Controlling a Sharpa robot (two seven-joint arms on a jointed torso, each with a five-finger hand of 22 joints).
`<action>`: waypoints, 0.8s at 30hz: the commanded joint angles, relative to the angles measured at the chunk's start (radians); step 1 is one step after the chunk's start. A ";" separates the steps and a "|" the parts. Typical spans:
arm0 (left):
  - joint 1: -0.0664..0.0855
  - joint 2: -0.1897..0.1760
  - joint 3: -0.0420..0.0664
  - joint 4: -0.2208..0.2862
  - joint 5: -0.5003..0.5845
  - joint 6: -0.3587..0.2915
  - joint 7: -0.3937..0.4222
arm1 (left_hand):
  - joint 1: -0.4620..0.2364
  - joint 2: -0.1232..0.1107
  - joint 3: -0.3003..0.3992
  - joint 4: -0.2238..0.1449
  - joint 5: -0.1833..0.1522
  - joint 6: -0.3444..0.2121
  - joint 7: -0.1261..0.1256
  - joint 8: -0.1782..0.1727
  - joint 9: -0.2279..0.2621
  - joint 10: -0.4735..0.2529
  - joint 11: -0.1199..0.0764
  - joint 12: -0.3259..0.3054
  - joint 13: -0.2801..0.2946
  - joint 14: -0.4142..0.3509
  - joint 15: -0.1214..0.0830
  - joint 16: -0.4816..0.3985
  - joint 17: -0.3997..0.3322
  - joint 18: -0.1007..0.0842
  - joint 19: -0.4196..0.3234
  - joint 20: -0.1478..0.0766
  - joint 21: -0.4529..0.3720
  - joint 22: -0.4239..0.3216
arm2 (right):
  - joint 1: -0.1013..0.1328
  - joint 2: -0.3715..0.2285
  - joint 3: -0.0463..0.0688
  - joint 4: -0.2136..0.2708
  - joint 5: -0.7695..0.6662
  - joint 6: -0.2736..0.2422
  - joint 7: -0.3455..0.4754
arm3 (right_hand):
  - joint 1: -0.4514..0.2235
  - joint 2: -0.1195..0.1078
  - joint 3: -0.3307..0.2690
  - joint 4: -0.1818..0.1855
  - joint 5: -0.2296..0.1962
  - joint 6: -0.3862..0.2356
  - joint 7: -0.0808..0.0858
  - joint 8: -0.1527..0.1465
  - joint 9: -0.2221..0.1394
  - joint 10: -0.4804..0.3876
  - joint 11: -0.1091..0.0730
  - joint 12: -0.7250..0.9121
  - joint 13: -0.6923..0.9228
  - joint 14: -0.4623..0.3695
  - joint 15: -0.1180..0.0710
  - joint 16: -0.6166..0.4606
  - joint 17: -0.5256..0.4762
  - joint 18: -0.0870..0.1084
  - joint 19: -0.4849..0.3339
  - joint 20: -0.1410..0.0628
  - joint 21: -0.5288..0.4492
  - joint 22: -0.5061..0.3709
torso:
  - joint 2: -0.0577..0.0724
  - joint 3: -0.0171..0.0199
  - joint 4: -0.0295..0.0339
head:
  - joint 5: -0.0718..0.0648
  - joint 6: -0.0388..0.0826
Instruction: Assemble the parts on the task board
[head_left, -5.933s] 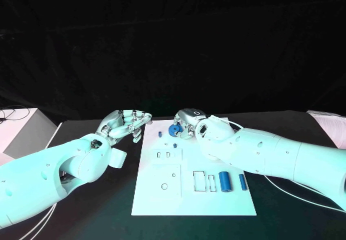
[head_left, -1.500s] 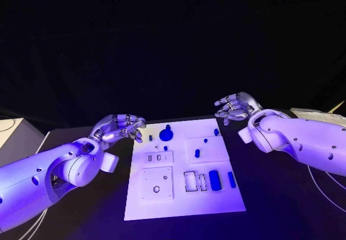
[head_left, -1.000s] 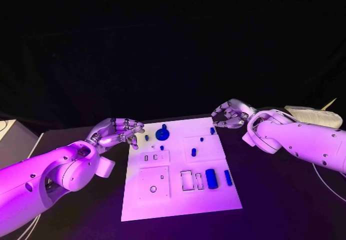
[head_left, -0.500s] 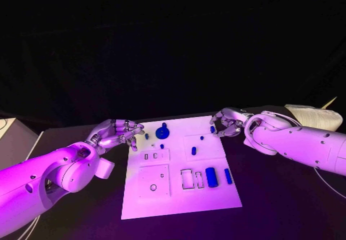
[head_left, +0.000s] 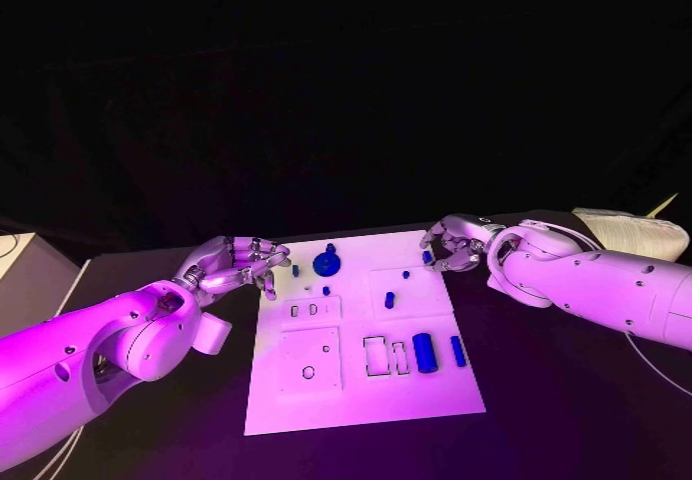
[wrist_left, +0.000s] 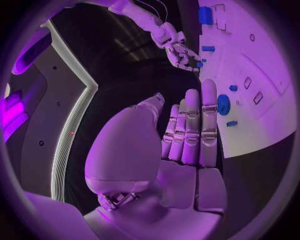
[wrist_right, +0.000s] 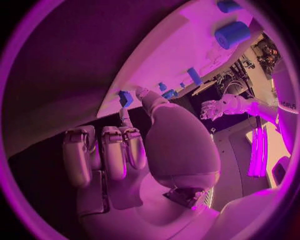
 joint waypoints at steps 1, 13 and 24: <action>0.000 0.001 0.001 0.001 -0.003 0.016 0.004 | -0.005 0.000 -0.005 -0.001 0.003 -0.006 0.002 0.001 0.001 -0.005 0.001 0.006 -0.001 -0.007 -0.003 0.003 0.001 0.011 -0.007 0.002 0.003 0.001 | -0.007 0.004 -0.003 -0.006 -0.014 -0.010 -0.024 | -0.003 0.014 0.005 0.006 0.004 0.011 0.001 0.007 0.002 0.105 0.007 0.002 0.263 0.105 0.006 0.004 0.263 -0.017 0.097 0.010 0.004 0.245 | 0.000 0.0008 -0.0002 | 0.001 -0.002; -0.001 0.000 0.001 0.001 -0.003 0.016 -0.002 | -0.005 0.001 -0.004 -0.001 0.003 -0.005 0.002 0.001 0.001 -0.004 0.001 0.006 -0.001 -0.009 -0.003 0.009 0.005 0.011 -0.009 0.002 0.008 0.005 | -0.011 0.009 -0.003 -0.018 -0.008 -0.014 -0.026 | -0.006 0.037 0.047 0.020 0.008 0.030 0.002 0.014 0.006 0.105 0.008 0.002 0.263 0.105 0.008 0.004 0.263 -0.017 0.097 0.013 0.005 0.246 | -0.001 0.0002 -0.0014 | 0.002 -0.004; -0.001 -0.001 0.001 0.000 -0.003 0.017 -0.006 | -0.005 0.001 -0.004 -0.001 0.003 -0.005 0.002 0.001 0.001 -0.004 0.001 0.006 -0.001 -0.009 -0.003 0.009 0.005 0.011 -0.009 0.002 0.008 0.005 | -0.012 0.009 -0.003 -0.018 -0.007 -0.020 -0.020 | -0.002 0.032 0.068 0.015 -0.003 0.041 0.000 0.017 0.008 0.105 0.007 0.002 0.263 0.105 0.006 0.004 0.263 -0.017 0.097 0.012 0.004 0.245 | 0.000 0.0000 -0.0015 | 0.002 -0.003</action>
